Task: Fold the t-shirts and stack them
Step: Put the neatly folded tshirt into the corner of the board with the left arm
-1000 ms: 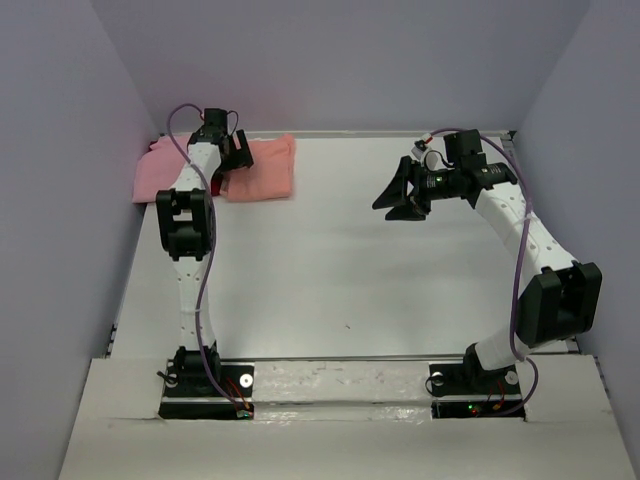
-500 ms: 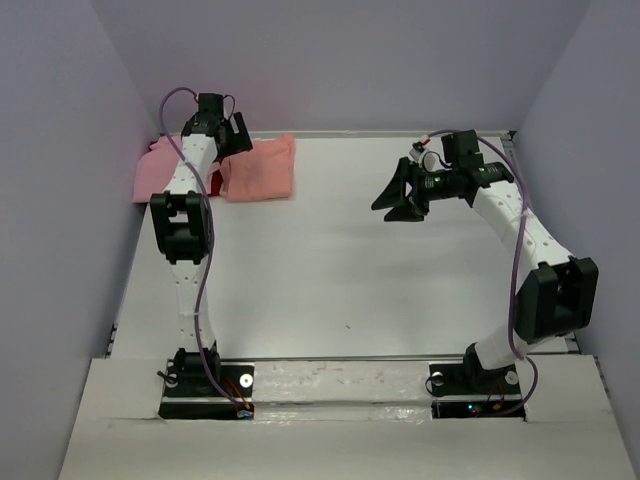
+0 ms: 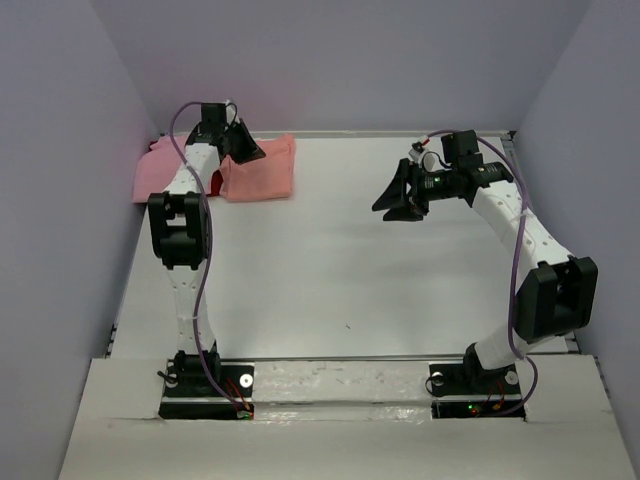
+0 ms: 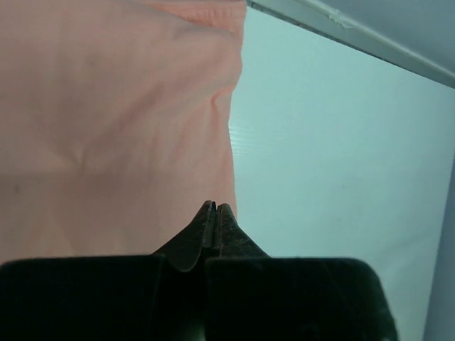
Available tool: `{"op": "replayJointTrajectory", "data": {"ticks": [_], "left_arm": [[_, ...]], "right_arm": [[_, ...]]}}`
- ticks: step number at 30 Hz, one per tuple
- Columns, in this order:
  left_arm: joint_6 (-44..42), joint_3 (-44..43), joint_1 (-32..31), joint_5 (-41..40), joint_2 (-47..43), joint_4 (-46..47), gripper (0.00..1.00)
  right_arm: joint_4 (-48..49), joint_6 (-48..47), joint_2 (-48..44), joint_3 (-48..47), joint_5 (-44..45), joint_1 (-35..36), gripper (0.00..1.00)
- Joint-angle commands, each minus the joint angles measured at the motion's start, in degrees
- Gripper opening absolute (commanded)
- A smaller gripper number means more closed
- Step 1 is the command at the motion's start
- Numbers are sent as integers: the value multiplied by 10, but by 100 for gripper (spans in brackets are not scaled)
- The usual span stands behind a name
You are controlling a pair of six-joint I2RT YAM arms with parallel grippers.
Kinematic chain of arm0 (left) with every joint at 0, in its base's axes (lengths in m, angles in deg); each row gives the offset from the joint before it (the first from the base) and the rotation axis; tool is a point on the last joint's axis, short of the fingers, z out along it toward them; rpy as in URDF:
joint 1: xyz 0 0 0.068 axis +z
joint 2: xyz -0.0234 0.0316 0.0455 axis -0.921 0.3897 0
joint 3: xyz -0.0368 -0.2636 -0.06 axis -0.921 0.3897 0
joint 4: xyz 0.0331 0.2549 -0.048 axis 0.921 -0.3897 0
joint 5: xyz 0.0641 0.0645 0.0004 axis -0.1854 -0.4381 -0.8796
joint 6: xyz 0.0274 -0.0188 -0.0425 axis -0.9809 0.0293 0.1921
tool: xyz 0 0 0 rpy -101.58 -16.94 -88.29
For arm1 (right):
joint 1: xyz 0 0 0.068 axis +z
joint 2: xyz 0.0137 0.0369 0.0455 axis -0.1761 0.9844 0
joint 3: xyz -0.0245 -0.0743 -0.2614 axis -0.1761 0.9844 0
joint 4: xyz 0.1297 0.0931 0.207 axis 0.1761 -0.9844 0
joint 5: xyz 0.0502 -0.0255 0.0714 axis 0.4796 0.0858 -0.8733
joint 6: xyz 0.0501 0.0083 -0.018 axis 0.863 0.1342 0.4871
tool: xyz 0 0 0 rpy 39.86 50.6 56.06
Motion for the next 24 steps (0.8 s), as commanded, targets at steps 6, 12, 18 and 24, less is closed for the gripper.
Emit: {"op": "replayJointTrajectory", "data": {"ticks": [6,12,18,24], "left_arm": [[114,28,4,131,38,129,0],[125,16,6,129,73,133,0],[123,51,5,125,83,138,0],[115,85,4,143,97,138,0]], "right_arm": [[9,-8,-3,-13,-15,-3,62],[9,-7,-4,-13,-15,-3,62],[9,-6,-3,-12,-14,-3,62],[9,-7,3,-18,-16,-3,62]]}}
